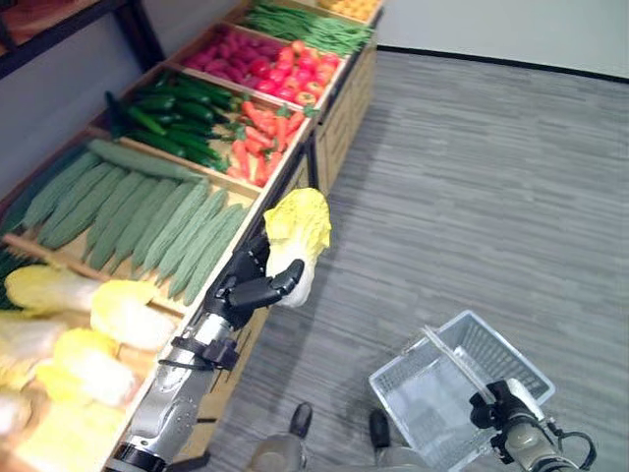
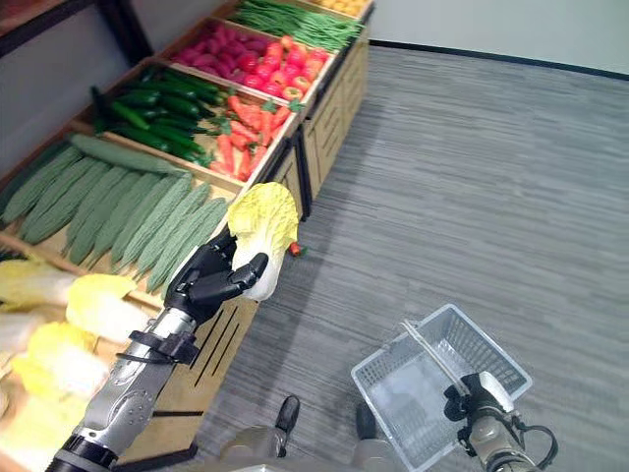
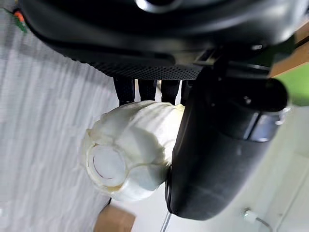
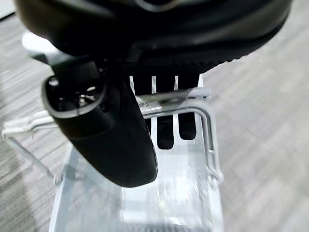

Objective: Get the vegetables into the basket

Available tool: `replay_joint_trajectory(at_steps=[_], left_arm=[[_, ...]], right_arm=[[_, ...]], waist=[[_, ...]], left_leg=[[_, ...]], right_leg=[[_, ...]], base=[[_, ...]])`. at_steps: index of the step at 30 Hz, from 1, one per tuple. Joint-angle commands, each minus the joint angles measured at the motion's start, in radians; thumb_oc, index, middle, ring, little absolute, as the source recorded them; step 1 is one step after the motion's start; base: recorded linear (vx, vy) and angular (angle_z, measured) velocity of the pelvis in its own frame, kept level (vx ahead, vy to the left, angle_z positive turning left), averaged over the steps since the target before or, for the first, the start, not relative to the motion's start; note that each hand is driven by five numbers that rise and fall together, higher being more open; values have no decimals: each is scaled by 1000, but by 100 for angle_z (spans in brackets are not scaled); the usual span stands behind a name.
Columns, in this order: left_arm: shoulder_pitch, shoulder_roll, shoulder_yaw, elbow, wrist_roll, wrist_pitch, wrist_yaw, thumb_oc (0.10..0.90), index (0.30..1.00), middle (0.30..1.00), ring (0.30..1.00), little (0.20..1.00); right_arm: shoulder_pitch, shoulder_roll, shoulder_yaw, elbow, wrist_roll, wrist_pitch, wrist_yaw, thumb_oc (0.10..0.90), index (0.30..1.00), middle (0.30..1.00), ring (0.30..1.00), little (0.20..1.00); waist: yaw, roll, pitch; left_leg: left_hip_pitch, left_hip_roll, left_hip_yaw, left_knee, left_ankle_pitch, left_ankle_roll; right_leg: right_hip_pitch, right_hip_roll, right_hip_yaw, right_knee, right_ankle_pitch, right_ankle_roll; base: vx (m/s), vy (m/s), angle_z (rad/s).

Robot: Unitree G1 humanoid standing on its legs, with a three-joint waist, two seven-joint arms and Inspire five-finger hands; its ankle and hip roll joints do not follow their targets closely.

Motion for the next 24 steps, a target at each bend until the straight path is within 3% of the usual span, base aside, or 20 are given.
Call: replay_joint_trajectory(at_steps=[1,7,8,10,13,15,17,24], left_arm=[[-67,16,62,-174,-40,-111,-30,400,300,300,300,300],[-68,49,51,-159,-37,-113,-38,400,300,300,300,300],[-73,65,50,-150,-28,-103,-33,400,300,300,300,300],[-62,69,52,-156,-33,-97,-39,400,300,300,300,300],[-51,67,55,-153,-43,-95,-45,400,300,300,300,300],[-27,58,64,-145,-47,-90,-39,400,300,300,300,300],[-25,35,56,-134,-37,-85,-29,400,300,300,300,300],[-55,56,2,-110,60,-82,-10,400,300,300,300,300]], right_arm=[[-50,-68,12,-18,12,-26,-25,400,300,300,300,300],[-72,-62,28,-42,-15,-12,-17,400,300,300,300,300],[-99,-51,34,-46,-23,-10,-23,400,300,300,300,300],[-90,-45,34,-50,-29,-12,-22,400,300,300,300,300],[-85,-42,34,-45,-34,-13,-25,400,300,300,300,300],[-77,-32,39,-38,-26,-12,-25,400,300,300,300,300],[-72,-59,40,-97,-27,-18,-37,400,300,300,300,300],[-105,-165,12,-152,-5,-24,-49,400,300,300,300,300]], waist=[[-2,-23,-51],[-7,-45,-40],[40,-34,-31],[46,-44,-46],[49,-54,-64],[53,-61,-83],[42,-41,-82],[18,-10,-89]], left_leg=[[-30,46,31,37,-26,-41],[-27,23,142,61,-69,0],[-38,60,201,78,-69,6],[-32,61,214,67,-64,2],[-19,67,224,46,-58,-7],[-3,98,237,18,-37,-38],[7,141,225,-24,7,-73],[26,167,224,-62,37,-92]], right_leg=[[7,18,-25,109,-106,65],[-77,-22,60,113,-37,121],[-63,-83,-184,236,-77,94],[-27,-97,-222,202,-69,98],[-24,-98,-226,154,-48,100],[27,-74,-259,32,-34,97],[45,-35,-268,0,-49,85],[64,-8,-277,0,-71,72]], base=[[-3,236,-26],[-122,199,-72],[-197,71,-98],[-92,-27,-104],[26,-88,-28],[43,-357,-31],[-9,-361,-11],[14,-89,8]])
